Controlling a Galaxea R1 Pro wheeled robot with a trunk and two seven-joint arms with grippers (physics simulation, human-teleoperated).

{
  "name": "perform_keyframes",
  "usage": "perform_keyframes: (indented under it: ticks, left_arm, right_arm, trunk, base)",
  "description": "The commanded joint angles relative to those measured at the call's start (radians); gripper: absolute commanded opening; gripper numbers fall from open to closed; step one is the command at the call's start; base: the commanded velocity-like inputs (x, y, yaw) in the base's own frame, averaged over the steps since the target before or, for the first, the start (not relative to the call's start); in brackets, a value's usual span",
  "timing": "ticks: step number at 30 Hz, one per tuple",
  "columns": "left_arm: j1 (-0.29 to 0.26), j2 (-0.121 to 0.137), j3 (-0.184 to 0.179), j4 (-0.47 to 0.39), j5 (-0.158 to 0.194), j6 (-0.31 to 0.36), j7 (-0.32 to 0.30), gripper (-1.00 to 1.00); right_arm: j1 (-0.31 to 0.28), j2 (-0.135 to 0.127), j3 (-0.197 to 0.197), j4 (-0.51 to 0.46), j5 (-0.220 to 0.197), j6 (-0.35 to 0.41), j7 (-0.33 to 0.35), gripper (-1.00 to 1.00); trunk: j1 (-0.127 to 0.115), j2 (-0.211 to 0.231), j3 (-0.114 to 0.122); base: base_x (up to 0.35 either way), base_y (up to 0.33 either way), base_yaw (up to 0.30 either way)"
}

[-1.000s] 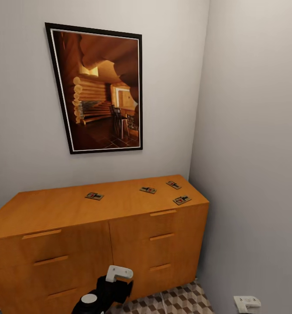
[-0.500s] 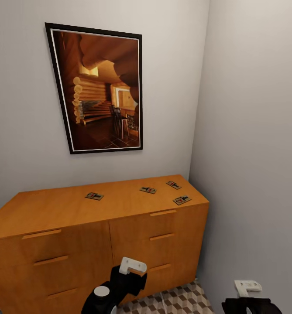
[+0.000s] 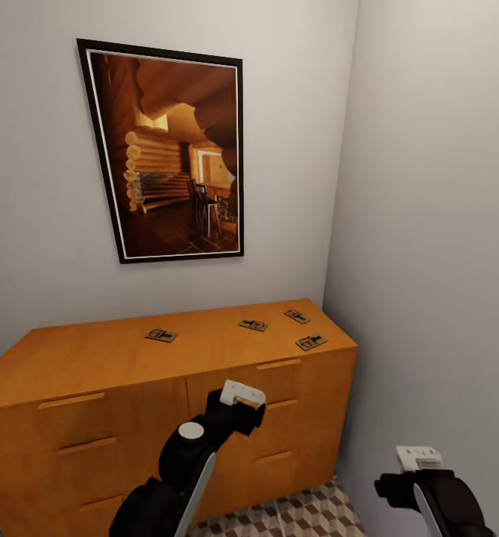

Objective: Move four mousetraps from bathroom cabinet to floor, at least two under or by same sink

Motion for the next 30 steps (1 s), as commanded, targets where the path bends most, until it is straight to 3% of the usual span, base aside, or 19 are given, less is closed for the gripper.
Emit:
perform_keyframes:
  ticks: [1,13,23,28,30]
  left_arm:
    - [-0.023,0.000,-0.002,-0.001,-0.005,0.006,0.000,1.00]
    - [-0.260,0.000,-0.005,-0.002,0.043,0.046,0.004,1.00]
    - [-0.434,0.000,0.003,0.004,0.061,0.089,0.021,1.00]
    - [-0.500,0.000,0.023,0.012,0.064,0.106,0.030,1.00]
    - [-0.522,0.000,0.051,0.015,0.064,0.112,0.033,1.00]
  right_arm:
    - [-0.011,0.000,0.000,-0.001,0.001,0.004,-0.002,1.00]
    - [-0.112,0.000,0.001,-0.003,0.003,0.004,-0.004,1.00]
    - [-0.256,0.001,0.002,-0.002,0.004,0.004,-0.012,1.00]
    - [-0.328,0.001,0.001,-0.002,0.003,0.004,-0.016,1.00]
    - [-0.368,0.001,0.002,-0.001,0.003,0.004,-0.017,1.00]
  trunk:
    - [0.000,-0.001,-0.001]
    - [0.000,-0.001,-0.001]
    - [0.000,-0.001,-0.001]
    - [0.000,-0.001,-0.001]
    - [0.000,-0.001,-0.001]
  base:
    - [0.000,0.000,0.000]
    - [0.000,0.000,0.000]
    - [0.000,0.000,0.000]
    - [0.000,0.000,0.000]
    - [0.000,0.000,0.000]
